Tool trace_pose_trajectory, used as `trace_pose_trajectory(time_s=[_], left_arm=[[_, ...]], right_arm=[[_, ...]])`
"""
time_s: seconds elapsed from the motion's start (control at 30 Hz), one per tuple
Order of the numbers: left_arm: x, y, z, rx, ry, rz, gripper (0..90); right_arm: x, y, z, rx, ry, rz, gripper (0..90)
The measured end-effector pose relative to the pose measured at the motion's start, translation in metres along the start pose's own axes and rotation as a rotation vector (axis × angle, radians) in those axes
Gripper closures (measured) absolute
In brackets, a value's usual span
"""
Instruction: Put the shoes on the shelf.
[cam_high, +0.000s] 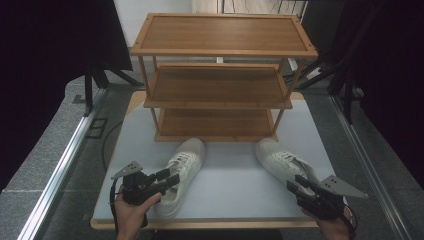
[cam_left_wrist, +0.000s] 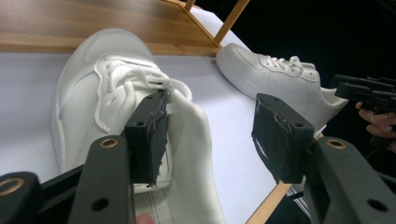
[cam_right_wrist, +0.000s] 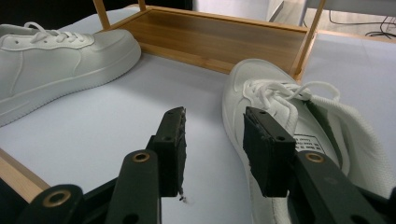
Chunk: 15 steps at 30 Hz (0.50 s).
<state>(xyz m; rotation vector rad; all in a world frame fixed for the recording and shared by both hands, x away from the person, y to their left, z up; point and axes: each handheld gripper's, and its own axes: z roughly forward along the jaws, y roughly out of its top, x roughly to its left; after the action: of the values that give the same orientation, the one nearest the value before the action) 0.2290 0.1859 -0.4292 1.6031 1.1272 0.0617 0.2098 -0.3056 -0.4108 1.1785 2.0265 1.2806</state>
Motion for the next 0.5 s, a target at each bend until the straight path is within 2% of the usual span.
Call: trace_pose_trajectory(time_s=[0.2,0.37,0.5], left_arm=[[0.0023,-0.0013,-0.0026,0.003,0.010,-0.007,45.0],[0.0064,-0.0001,-0.0063,-0.019,0.018,-0.015,45.1],[0.0073,-0.0017,0.0017,0.005,0.012,-0.016,44.8]], right_arm=[[-0.0002,-0.0008,0.0007,0.004,-0.001,0.005,58.9],[0.0006,-0.0013,0.0018,0.006,-0.001,0.002,58.7],[0.0009,-0.0019,0.0033,0.011,-0.001,0.003,58.4]])
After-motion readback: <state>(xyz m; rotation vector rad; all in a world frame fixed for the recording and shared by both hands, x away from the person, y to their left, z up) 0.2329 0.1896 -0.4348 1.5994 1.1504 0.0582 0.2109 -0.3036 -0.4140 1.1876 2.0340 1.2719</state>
